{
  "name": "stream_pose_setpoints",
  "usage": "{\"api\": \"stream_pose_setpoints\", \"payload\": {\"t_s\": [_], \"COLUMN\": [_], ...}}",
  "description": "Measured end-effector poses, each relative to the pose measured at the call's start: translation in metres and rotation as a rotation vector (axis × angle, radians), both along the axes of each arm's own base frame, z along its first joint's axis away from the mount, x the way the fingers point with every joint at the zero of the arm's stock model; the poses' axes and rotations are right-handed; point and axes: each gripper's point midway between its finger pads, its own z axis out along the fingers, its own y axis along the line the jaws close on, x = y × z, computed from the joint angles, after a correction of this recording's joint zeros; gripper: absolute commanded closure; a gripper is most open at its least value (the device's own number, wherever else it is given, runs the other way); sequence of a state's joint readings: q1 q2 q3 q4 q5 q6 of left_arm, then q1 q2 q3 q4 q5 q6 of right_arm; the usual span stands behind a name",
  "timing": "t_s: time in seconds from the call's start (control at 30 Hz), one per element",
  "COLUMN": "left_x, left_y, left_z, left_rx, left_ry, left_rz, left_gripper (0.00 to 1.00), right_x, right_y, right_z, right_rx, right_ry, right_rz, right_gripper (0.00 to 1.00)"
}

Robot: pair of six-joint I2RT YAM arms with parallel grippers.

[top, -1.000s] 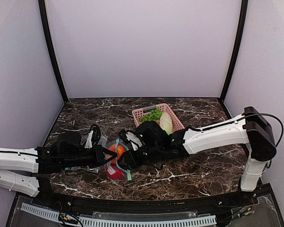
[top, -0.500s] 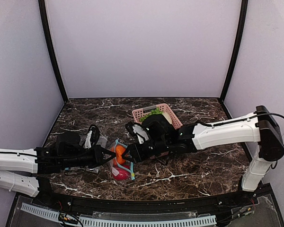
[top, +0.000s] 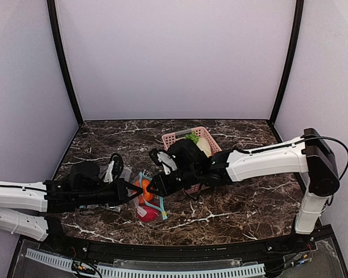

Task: Place the food in the zip-top bag and seal the zipper
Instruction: Adjust the fake fruit in the zipper food storage bag.

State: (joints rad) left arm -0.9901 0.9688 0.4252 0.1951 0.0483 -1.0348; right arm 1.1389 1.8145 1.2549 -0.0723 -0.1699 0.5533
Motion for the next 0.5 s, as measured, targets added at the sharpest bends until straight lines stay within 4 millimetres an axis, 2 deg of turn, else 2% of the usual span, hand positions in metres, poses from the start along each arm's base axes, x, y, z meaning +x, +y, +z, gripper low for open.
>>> {"api": "stream_pose_setpoints", "payload": {"t_s": [0.2,0.5], "left_x": [-0.002,-0.005], "left_y": [-0.005,-0.012], "left_z": [-0.004,-0.013], "left_rx": [0.005,0.024], "left_ry": [0.006,0.011], "left_rz": [-0.029,-0.081], "left_gripper": [0.99,0.99], "right_x": [-0.003,-0.01], "right_y": [0.01,0.021], "right_z": [-0.014,-0.02], "right_rx": [-0.007,0.034], "right_ry": [0.029,0.07], "right_rz": [0.034,0.095], "right_gripper": [0.73,0.74]}}
